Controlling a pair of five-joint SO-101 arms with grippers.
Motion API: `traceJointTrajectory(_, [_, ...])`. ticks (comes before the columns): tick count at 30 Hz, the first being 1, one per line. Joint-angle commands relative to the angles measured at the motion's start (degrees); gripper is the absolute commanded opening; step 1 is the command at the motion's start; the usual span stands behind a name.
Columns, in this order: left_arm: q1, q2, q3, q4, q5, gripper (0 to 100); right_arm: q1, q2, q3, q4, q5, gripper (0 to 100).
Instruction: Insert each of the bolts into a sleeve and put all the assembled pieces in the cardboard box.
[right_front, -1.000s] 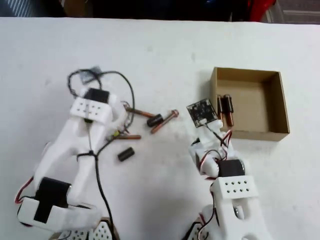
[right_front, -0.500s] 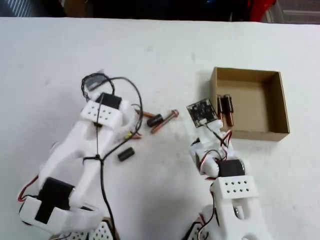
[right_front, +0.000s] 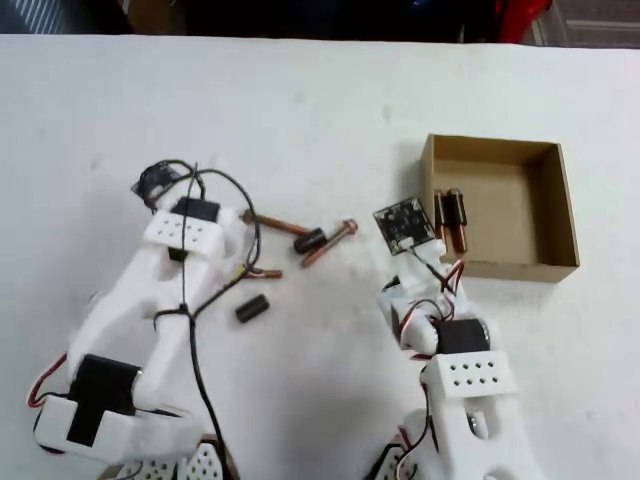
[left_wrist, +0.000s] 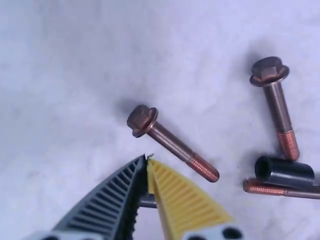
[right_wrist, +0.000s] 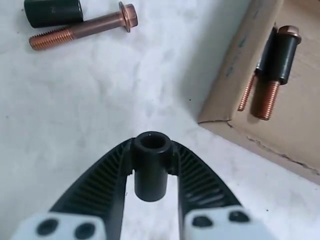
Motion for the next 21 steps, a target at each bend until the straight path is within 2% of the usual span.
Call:
traceJointTrajectory(1, [0.22,-0.40,-0.35,-1.05,0.62,3,0.48,-1.45,-0.26,-0.92,-0.53,1.7])
traceJointTrajectory(5, [0.22,-0.31,0.44,-2.99,0.53,3,0.48,-1.45,-0.26,-0.92,-0.53,1.7])
traceJointTrajectory(8, [0.22,-0.31,2.99,-7.30,0.44,4,0.48,-1.45,-0.26,-0.92,-0.53,1.7])
traceJointTrajectory(10, [0.22,-0.31,3.87,-8.70,0.44,10,0.57,-1.45,-0.26,-0.92,-0.53,1.7])
traceJointTrajectory(14, [0.22,-0.40,4.22,-8.79,0.70,29,0.57,-1.45,-0.26,-0.92,-0.53,1.7])
traceJointTrajectory(16, [0.22,-0.40,4.22,-8.79,0.79,35,0.57,-1.45,-0.26,-0.92,-0.53,1.7])
traceJointTrajectory(21, [0.31,-0.40,4.57,-8.97,0.79,33,0.57,-1.45,-0.26,-0.92,-0.53,1.7])
